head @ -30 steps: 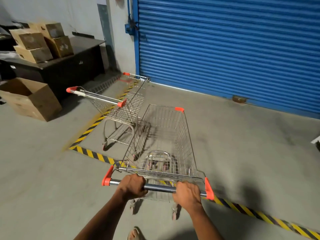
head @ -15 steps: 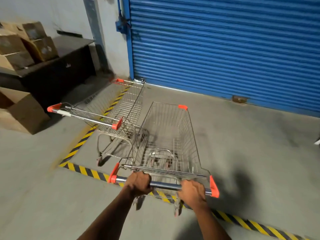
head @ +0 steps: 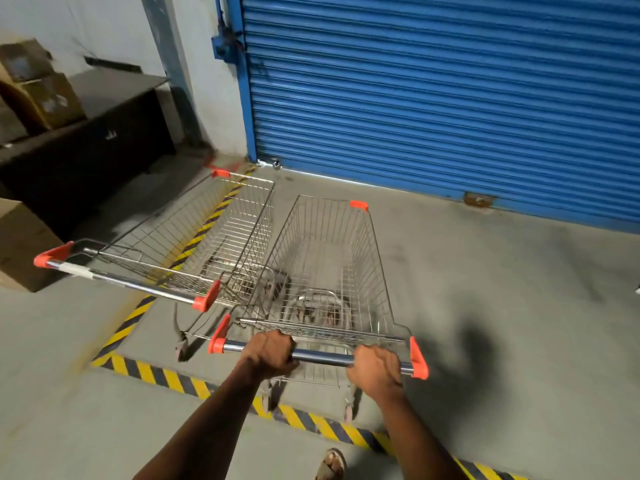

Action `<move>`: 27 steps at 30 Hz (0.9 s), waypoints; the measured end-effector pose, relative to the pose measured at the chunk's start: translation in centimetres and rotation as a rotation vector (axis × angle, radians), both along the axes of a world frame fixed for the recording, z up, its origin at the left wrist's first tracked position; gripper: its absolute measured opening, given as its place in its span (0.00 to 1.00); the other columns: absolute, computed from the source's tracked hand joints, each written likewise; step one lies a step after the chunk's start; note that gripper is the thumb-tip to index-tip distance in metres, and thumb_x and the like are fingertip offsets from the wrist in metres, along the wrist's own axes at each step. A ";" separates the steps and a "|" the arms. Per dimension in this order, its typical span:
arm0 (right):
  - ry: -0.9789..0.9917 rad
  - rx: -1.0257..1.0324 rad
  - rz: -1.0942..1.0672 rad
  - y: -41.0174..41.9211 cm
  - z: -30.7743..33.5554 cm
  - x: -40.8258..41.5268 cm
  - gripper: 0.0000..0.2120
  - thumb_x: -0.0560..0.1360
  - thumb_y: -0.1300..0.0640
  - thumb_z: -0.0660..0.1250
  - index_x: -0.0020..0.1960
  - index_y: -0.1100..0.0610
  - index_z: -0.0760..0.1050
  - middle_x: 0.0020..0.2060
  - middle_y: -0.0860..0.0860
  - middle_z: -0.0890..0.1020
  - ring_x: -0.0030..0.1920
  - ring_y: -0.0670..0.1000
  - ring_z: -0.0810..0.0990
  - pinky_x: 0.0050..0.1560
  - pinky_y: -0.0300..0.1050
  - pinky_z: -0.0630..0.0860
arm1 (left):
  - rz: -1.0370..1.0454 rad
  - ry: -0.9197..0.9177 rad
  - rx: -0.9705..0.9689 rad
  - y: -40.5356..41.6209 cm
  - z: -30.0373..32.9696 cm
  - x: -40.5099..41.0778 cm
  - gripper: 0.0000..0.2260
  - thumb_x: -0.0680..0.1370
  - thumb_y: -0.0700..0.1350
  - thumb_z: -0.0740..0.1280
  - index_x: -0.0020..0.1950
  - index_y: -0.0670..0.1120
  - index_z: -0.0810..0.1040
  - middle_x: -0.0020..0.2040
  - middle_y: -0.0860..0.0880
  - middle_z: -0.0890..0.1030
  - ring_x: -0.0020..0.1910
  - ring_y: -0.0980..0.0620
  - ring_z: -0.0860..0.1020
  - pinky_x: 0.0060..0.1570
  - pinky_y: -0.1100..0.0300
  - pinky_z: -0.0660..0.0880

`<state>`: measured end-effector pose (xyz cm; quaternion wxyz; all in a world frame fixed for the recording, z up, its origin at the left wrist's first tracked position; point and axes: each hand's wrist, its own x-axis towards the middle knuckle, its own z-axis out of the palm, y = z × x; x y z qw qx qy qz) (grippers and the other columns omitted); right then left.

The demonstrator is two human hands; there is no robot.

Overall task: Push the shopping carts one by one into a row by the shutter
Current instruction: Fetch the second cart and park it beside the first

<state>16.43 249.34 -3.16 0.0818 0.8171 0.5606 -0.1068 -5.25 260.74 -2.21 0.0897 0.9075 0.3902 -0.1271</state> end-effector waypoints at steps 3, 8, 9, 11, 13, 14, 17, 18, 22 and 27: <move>0.009 0.011 0.024 3.6 -0.2 1.2 0.13 0.73 0.50 0.62 0.53 0.52 0.81 0.50 0.52 0.86 0.52 0.56 0.85 0.53 0.47 0.78 | 0.014 -0.007 0.021 3.5 0.0 1.1 0.20 0.74 0.63 0.63 0.51 0.47 0.81 0.48 0.45 0.85 0.51 0.43 0.83 0.49 0.54 0.78; 0.012 0.011 0.038 8.1 -0.4 3.2 0.13 0.74 0.51 0.63 0.54 0.53 0.82 0.50 0.53 0.86 0.51 0.56 0.85 0.52 0.47 0.79 | 0.035 0.011 0.038 8.1 -0.1 3.0 0.21 0.75 0.64 0.63 0.52 0.48 0.81 0.50 0.46 0.85 0.51 0.45 0.82 0.49 0.54 0.77; 0.013 0.017 0.035 8.8 -0.5 3.6 0.13 0.74 0.51 0.63 0.54 0.53 0.82 0.51 0.53 0.86 0.52 0.56 0.85 0.52 0.47 0.79 | 0.038 0.012 0.037 8.8 -0.1 3.4 0.21 0.75 0.64 0.62 0.51 0.48 0.81 0.49 0.46 0.85 0.51 0.45 0.83 0.48 0.55 0.77; 0.016 0.020 0.037 10.0 -0.6 4.1 0.13 0.74 0.51 0.63 0.54 0.52 0.81 0.51 0.52 0.86 0.52 0.57 0.85 0.52 0.48 0.79 | 0.039 0.016 0.037 10.0 0.1 3.9 0.20 0.74 0.63 0.62 0.49 0.48 0.81 0.47 0.46 0.85 0.48 0.45 0.83 0.46 0.55 0.77; 0.021 0.014 0.044 11.0 -0.5 4.4 0.12 0.75 0.51 0.63 0.54 0.52 0.81 0.51 0.52 0.85 0.51 0.56 0.85 0.52 0.48 0.79 | 0.041 0.011 0.025 11.1 0.3 4.3 0.19 0.73 0.63 0.62 0.47 0.48 0.81 0.45 0.47 0.85 0.46 0.46 0.83 0.45 0.56 0.77; 0.022 0.012 0.045 11.5 -0.5 4.5 0.12 0.75 0.51 0.63 0.54 0.51 0.81 0.50 0.51 0.85 0.51 0.56 0.85 0.51 0.48 0.78 | 0.038 0.010 0.018 11.6 0.3 4.4 0.19 0.73 0.63 0.62 0.46 0.48 0.81 0.44 0.48 0.84 0.45 0.47 0.83 0.45 0.56 0.78; 0.021 0.002 0.033 12.6 -0.5 5.0 0.13 0.74 0.49 0.62 0.54 0.50 0.81 0.51 0.51 0.85 0.51 0.55 0.85 0.52 0.48 0.78 | 0.040 0.001 -0.004 12.9 0.4 4.8 0.18 0.73 0.62 0.62 0.47 0.49 0.81 0.44 0.48 0.84 0.44 0.48 0.83 0.47 0.55 0.80; 0.017 0.003 0.031 12.7 -0.5 5.1 0.14 0.74 0.49 0.62 0.55 0.50 0.81 0.51 0.51 0.85 0.51 0.56 0.85 0.52 0.48 0.78 | 0.044 0.001 -0.014 13.2 0.3 4.8 0.17 0.74 0.61 0.63 0.47 0.49 0.81 0.44 0.48 0.84 0.45 0.48 0.82 0.46 0.56 0.80; -0.007 0.005 0.040 12.9 -0.6 5.3 0.14 0.75 0.49 0.61 0.55 0.51 0.80 0.51 0.51 0.86 0.51 0.55 0.85 0.52 0.46 0.78 | 0.018 0.024 -0.010 13.5 -0.1 5.2 0.17 0.76 0.61 0.63 0.48 0.48 0.80 0.46 0.48 0.84 0.46 0.48 0.82 0.46 0.57 0.78; -0.022 -0.015 0.054 12.6 -0.6 5.3 0.12 0.76 0.51 0.62 0.54 0.52 0.81 0.50 0.51 0.86 0.50 0.55 0.86 0.51 0.46 0.78 | 0.011 0.018 -0.019 13.4 -0.5 5.0 0.16 0.77 0.60 0.63 0.48 0.48 0.80 0.47 0.47 0.84 0.47 0.48 0.82 0.45 0.57 0.77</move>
